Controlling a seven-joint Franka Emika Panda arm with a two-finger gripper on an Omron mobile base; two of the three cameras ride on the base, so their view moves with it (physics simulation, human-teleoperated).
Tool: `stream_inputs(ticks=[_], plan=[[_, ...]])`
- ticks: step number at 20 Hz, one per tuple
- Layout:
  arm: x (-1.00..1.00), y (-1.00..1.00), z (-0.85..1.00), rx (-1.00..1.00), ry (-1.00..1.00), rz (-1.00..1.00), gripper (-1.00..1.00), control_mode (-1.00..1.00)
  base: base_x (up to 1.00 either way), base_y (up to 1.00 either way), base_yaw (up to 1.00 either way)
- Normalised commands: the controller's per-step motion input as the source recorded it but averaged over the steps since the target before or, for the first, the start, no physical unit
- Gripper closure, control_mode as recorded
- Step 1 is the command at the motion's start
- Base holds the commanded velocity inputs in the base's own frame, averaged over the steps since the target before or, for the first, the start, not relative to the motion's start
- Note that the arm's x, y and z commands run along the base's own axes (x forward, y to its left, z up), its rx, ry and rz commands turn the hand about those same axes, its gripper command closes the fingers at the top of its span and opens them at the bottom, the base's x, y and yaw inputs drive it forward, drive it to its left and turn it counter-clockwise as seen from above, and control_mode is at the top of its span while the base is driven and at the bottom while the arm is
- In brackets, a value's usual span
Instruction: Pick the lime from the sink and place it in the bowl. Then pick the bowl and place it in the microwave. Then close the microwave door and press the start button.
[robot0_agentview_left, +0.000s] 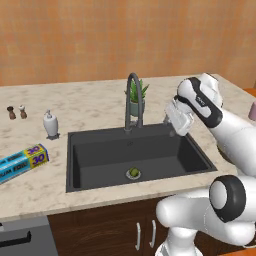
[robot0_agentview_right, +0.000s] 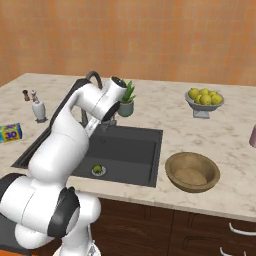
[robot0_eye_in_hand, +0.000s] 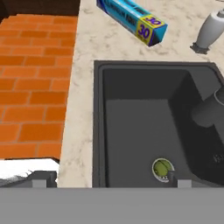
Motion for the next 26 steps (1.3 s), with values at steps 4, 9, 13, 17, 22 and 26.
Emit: stream_inputs(ticks=[4, 9, 13, 17, 22, 26], plan=[[-0.02, -0.29, -0.11, 0.02, -0.18, 0.05, -1.00, -1.00, 0.00, 0.00, 0.00], [-0.02, -0.11, -0.36, 0.07, -0.14, 0.00, -1.00, -1.00, 0.00, 0.00, 0.00], [0.18, -0.02, -0.51, 0.07, 0.00, 0.06, -1.00, -1.00, 0.00, 0.00, 0.00], [0.28, 0.00, -0.43, 0.09, 0.00, 0.10, -1.00, -1.00, 0.00, 0.00, 0.00], [0.42, 0.00, -0.34, 0.05, 0.00, 0.05, -1.00, -1.00, 0.00, 0.00, 0.00], [0.49, 0.00, -0.26, 0.05, 0.00, 0.03, -1.00, -1.00, 0.00, 0.00, 0.00]])
